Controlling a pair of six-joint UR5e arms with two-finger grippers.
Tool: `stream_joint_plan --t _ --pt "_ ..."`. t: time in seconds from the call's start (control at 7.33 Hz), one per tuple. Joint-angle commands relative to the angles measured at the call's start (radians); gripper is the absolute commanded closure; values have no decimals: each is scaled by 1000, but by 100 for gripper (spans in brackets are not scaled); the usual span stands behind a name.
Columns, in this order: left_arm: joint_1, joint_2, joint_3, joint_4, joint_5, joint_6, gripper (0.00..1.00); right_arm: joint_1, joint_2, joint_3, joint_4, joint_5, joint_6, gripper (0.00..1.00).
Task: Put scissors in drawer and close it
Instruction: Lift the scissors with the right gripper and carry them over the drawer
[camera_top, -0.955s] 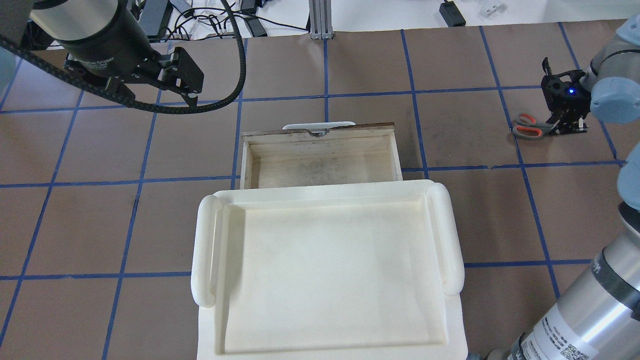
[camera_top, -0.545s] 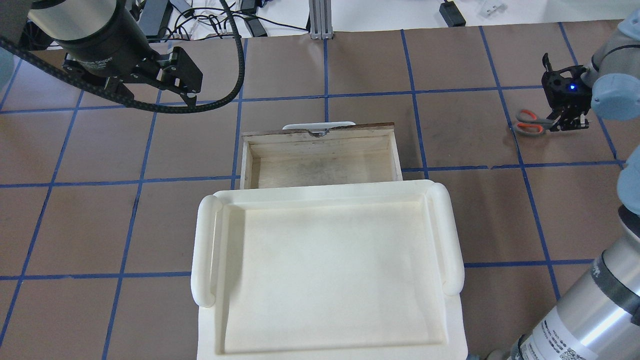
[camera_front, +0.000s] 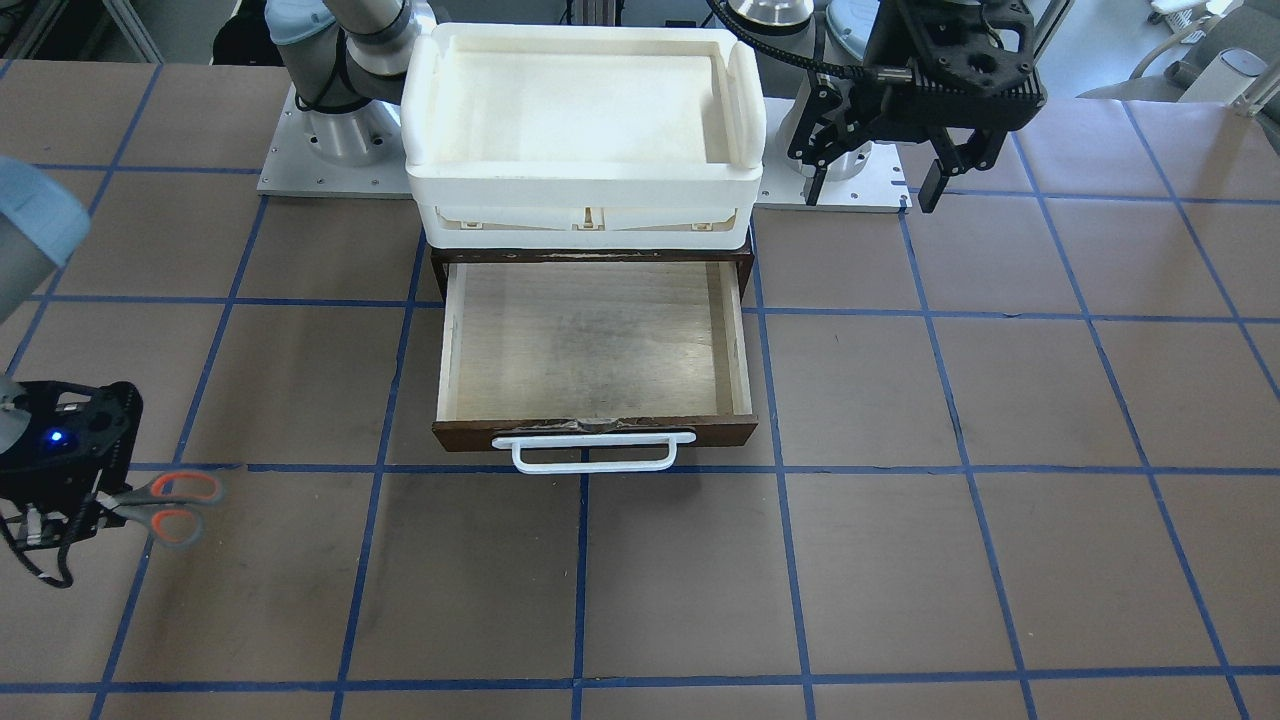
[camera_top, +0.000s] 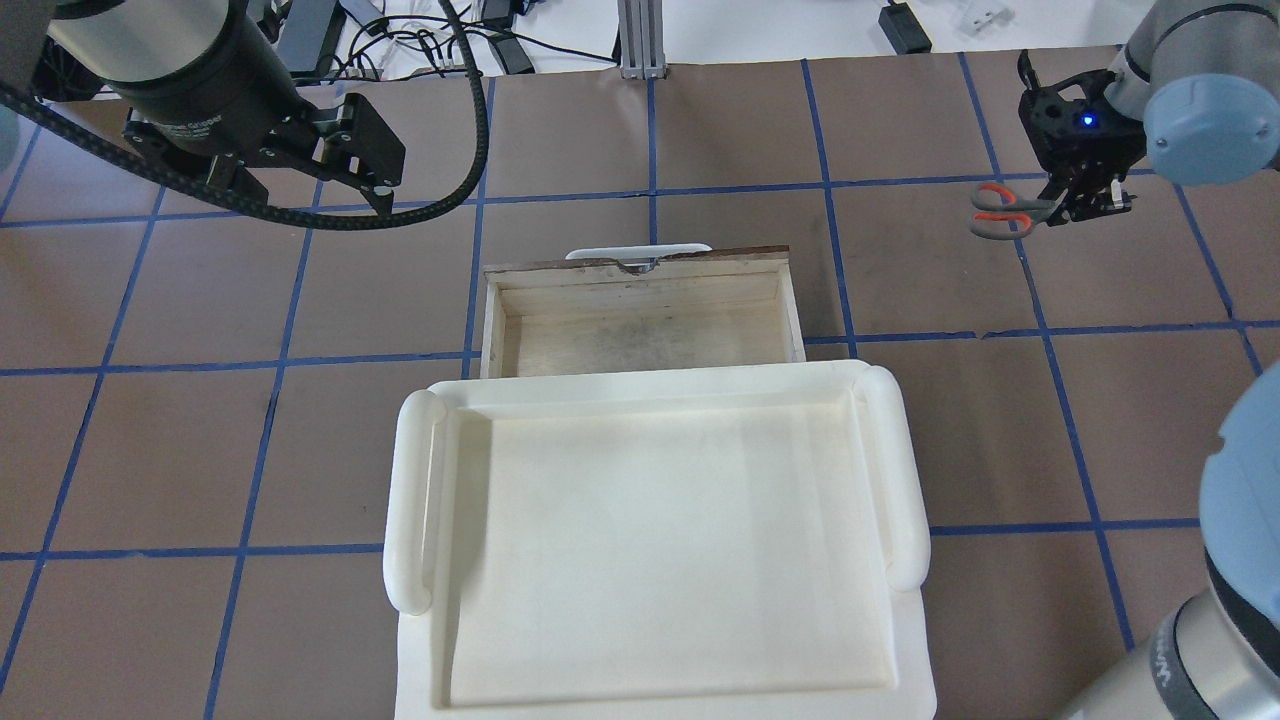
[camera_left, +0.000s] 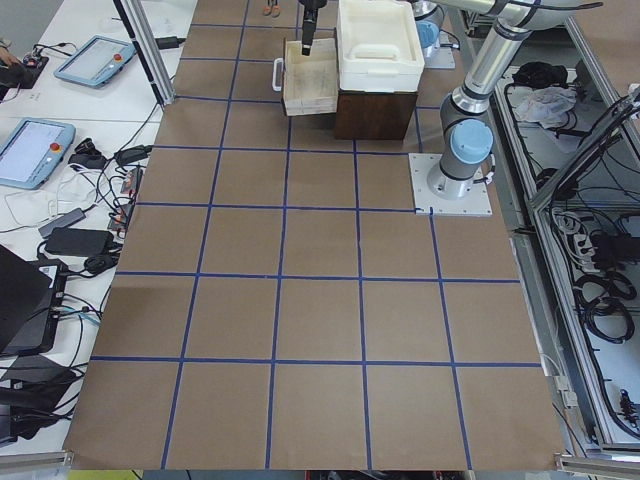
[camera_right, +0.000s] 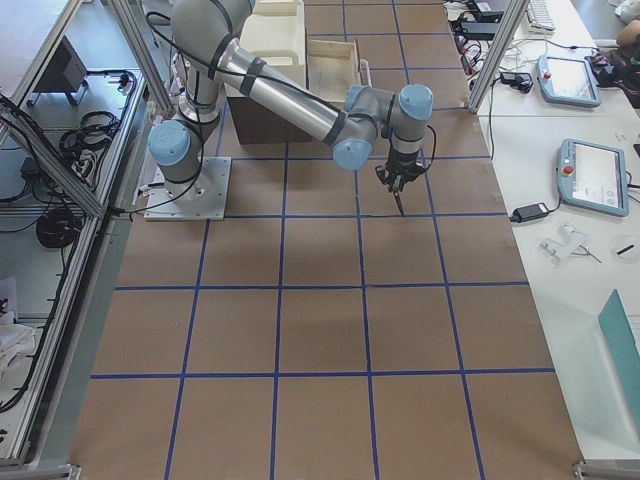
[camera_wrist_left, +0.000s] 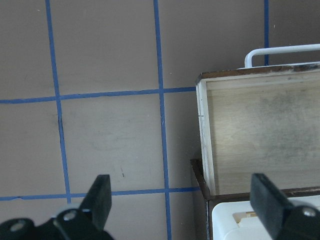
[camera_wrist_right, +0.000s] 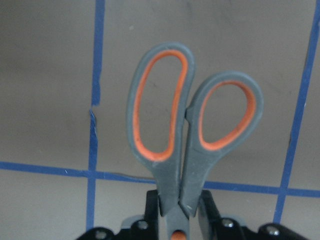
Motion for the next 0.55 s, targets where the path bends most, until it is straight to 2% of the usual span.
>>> stream_joint_plan --t 0.0,0.41 --pt "6 1 0 -1 1 0 0 141 -123 0 178 1 189 100" --pt "4 2 0 -2 1 0 0 353 -168 -1 190 2 444 100"
